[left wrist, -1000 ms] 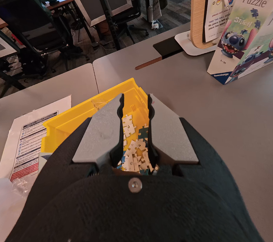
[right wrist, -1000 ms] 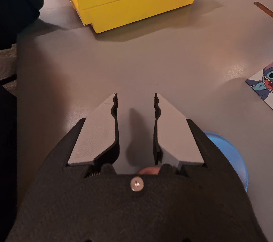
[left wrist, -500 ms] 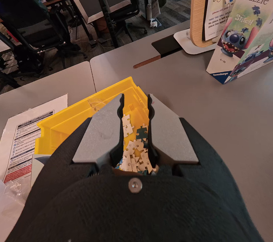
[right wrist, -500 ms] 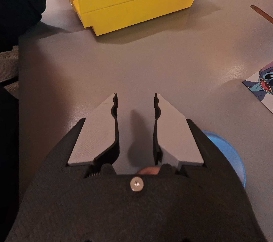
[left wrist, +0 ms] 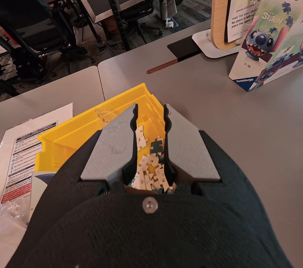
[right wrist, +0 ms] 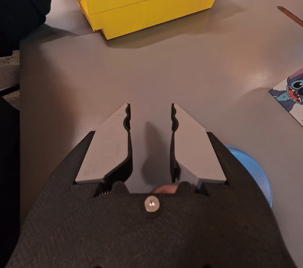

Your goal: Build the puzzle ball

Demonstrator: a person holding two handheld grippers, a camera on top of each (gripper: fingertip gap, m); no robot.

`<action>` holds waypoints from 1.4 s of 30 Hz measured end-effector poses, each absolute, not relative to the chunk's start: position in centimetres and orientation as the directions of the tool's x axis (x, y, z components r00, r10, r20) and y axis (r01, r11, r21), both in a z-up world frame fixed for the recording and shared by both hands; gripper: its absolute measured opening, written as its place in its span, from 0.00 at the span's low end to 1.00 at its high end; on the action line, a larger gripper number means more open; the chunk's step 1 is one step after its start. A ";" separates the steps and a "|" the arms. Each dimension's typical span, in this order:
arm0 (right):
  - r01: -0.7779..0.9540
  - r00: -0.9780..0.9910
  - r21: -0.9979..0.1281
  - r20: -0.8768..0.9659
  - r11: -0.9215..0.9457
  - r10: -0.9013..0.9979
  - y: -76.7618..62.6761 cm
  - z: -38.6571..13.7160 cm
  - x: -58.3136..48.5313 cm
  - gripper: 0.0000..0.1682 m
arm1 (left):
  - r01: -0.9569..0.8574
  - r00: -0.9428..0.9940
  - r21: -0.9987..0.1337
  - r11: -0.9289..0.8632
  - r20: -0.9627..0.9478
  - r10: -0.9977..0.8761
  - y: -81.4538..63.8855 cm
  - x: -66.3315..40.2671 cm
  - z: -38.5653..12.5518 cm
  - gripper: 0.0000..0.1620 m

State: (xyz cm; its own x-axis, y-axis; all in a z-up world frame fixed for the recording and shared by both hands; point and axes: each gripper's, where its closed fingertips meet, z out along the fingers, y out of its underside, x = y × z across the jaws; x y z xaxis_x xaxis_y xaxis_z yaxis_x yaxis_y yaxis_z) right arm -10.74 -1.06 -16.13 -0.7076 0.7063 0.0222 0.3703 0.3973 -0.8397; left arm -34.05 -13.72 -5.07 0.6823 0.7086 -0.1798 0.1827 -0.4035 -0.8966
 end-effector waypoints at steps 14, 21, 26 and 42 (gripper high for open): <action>0.378 -0.707 -0.835 0.020 0.401 0.706 -1.1 -16.4 -10.8 0.27 | 0.184 0.687 -0.897 -0.402 -0.175 0.705 -13.7 -33.9 -5.1 0.18; 0.379 -0.707 -0.833 0.020 0.403 0.707 -1.1 -16.5 -10.8 0.27 | 0.185 0.687 -0.898 -0.399 -0.172 0.706 -13.8 -33.9 -5.1 0.18; 0.376 -0.705 -0.835 0.022 0.401 0.709 -1.0 -16.4 -10.8 0.27 | 0.184 0.690 -0.899 -0.397 -0.170 0.704 -13.8 -33.8 -5.0 0.18; 0.335 -0.687 -0.872 0.033 0.356 0.726 -0.7 -15.6 -11.6 0.27 | 0.243 0.661 -0.915 -0.323 -0.087 0.745 -17.8 -34.6 -2.9 0.23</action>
